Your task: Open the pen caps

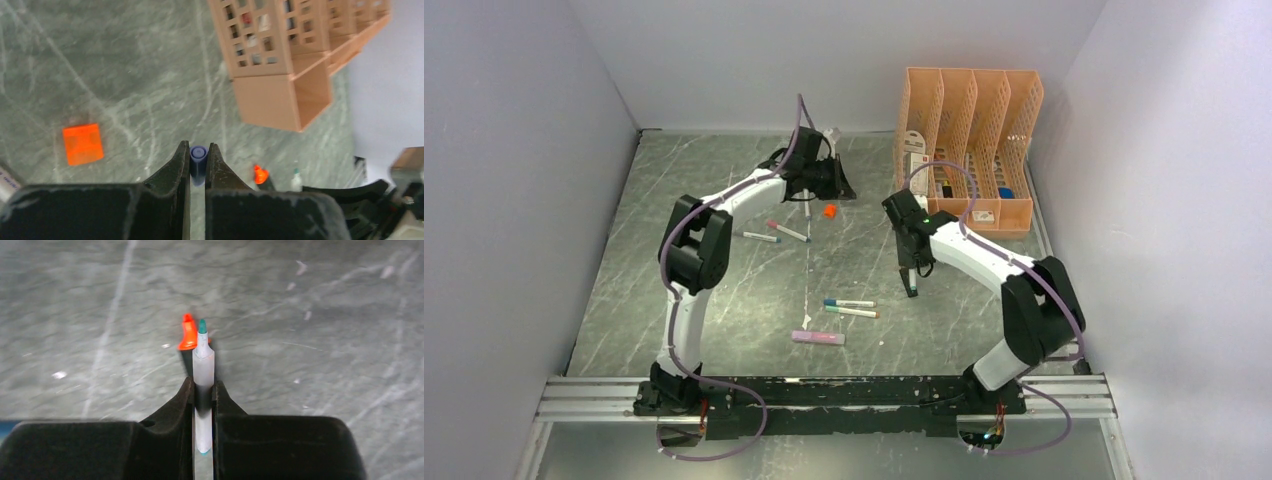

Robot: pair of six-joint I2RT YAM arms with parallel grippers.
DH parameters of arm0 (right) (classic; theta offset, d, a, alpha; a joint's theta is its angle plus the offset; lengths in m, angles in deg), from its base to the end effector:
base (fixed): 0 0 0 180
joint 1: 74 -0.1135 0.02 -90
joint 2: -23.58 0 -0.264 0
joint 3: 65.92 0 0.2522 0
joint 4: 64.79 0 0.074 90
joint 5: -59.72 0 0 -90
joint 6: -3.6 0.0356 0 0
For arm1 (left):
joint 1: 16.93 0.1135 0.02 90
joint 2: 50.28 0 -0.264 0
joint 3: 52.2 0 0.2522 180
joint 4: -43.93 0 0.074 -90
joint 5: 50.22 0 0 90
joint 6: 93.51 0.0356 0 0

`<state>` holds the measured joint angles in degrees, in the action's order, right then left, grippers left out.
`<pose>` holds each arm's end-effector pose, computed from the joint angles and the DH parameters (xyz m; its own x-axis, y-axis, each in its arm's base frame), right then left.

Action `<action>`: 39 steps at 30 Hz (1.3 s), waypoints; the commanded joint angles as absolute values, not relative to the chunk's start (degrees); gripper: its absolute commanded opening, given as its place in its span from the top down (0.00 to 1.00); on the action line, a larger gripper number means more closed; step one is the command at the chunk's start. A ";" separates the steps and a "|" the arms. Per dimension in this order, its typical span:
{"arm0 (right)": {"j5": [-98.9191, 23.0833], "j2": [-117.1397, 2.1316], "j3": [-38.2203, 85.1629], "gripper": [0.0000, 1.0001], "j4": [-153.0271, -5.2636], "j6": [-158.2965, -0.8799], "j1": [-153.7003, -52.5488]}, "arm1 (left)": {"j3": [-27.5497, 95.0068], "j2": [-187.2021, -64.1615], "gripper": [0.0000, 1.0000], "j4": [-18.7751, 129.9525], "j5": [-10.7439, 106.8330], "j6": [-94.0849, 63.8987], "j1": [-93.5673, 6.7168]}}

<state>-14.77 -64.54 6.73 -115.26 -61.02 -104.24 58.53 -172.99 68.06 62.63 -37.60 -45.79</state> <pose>0.2627 0.1421 0.2112 -0.8804 -0.0351 -0.4730 -0.0152 0.9988 -0.0459 0.4274 -0.2513 0.2203 -0.8308 -0.1319 -0.5408 0.3066 0.7024 -0.6423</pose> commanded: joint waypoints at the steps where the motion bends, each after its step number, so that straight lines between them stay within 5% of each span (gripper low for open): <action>1: -2.82 -67.89 7.86 1.00 -119.26 -63.11 -103.46 | 62.92 -176.27 0.91 76.63 57.04 -32.47 -45.21; 8: -3.37 -70.63 6.20 0.99 -116.56 -63.81 -103.35 | 64.84 -179.90 0.90 76.33 56.75 -33.39 -46.22; 20: -6.55 -73.47 5.49 0.78 -113.31 -64.54 -103.25 | 65.36 -182.46 0.87 75.26 56.18 -34.44 -46.54; 30: -7.68 -72.46 3.32 0.72 -113.17 -64.37 -103.22 | 66.76 -184.43 0.84 75.93 54.91 -34.30 -46.52; 39: -8.49 -68.77 4.84 0.71 -115.93 -64.32 -103.22 | 67.16 -184.33 0.59 76.88 54.19 -34.01 -46.49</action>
